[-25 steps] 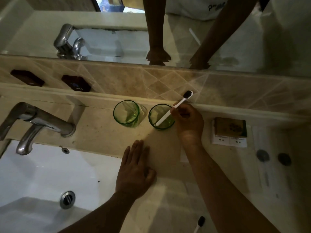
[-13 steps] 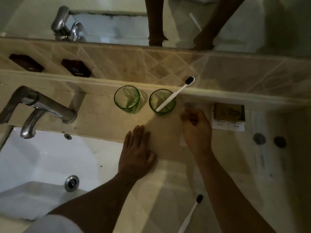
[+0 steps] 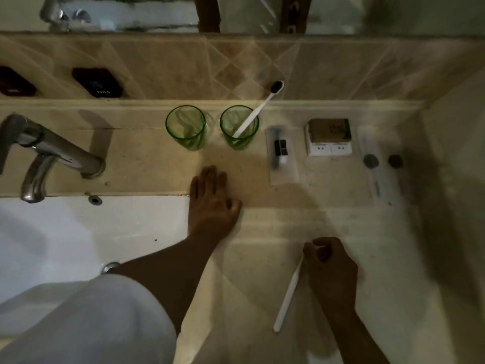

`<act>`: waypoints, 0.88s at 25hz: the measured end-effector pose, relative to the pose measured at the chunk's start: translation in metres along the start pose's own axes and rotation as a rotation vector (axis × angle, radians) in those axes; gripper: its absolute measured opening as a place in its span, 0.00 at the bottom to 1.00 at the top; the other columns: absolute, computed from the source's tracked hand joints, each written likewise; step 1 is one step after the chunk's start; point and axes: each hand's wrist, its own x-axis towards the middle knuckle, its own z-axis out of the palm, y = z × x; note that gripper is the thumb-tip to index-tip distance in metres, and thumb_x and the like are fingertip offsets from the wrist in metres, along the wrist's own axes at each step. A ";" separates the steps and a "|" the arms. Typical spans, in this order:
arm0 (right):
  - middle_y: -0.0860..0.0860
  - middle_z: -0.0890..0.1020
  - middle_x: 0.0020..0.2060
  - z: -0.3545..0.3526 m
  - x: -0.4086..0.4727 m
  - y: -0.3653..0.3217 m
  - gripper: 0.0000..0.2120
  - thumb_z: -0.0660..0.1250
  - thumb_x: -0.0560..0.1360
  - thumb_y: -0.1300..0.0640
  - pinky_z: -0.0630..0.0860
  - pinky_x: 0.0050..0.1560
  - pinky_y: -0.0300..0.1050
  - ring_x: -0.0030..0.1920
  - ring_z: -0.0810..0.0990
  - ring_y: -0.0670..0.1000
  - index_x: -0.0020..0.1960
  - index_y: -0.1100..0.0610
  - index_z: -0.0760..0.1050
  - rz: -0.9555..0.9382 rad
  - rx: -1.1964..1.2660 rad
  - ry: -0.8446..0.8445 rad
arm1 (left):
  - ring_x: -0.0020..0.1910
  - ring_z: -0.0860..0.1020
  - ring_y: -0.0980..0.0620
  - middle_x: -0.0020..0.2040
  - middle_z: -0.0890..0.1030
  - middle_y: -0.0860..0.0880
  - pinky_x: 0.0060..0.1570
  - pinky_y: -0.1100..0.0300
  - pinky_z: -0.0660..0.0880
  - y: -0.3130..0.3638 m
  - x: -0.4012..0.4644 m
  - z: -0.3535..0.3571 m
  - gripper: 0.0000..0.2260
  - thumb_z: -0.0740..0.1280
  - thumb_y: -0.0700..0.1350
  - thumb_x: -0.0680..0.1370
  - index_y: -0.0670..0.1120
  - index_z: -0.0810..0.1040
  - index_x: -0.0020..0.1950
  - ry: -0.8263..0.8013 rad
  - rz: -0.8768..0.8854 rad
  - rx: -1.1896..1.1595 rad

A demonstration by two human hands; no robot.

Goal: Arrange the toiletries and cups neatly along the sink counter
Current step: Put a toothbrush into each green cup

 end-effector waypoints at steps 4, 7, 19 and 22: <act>0.44 0.80 0.38 0.003 -0.030 0.016 0.10 0.71 0.75 0.48 0.78 0.44 0.44 0.38 0.79 0.46 0.52 0.53 0.79 0.065 -0.154 -0.067 | 0.82 0.49 0.42 0.82 0.56 0.39 0.80 0.44 0.44 0.001 0.000 0.001 0.34 0.56 0.56 0.77 0.42 0.58 0.80 -0.042 -0.010 0.013; 0.49 0.82 0.41 0.019 -0.050 0.012 0.11 0.70 0.76 0.49 0.75 0.43 0.42 0.38 0.77 0.48 0.53 0.55 0.79 0.016 -0.301 -0.071 | 0.82 0.46 0.43 0.83 0.52 0.40 0.79 0.44 0.40 0.001 0.000 -0.002 0.33 0.52 0.56 0.78 0.42 0.55 0.81 -0.088 0.003 0.035; 0.50 0.86 0.37 0.064 -0.035 -0.087 0.06 0.73 0.74 0.52 0.81 0.45 0.48 0.39 0.85 0.50 0.42 0.54 0.82 0.029 0.250 -0.257 | 0.81 0.53 0.47 0.82 0.57 0.44 0.78 0.43 0.47 -0.051 -0.032 -0.053 0.28 0.59 0.50 0.81 0.43 0.59 0.80 -0.292 0.241 0.112; 0.54 0.85 0.37 0.066 -0.016 -0.128 0.07 0.70 0.76 0.55 0.76 0.35 0.45 0.35 0.84 0.52 0.43 0.59 0.79 -0.024 0.401 -0.247 | 0.78 0.61 0.42 0.79 0.65 0.41 0.77 0.40 0.48 -0.071 -0.030 -0.066 0.26 0.59 0.51 0.81 0.42 0.65 0.77 -0.190 0.247 0.180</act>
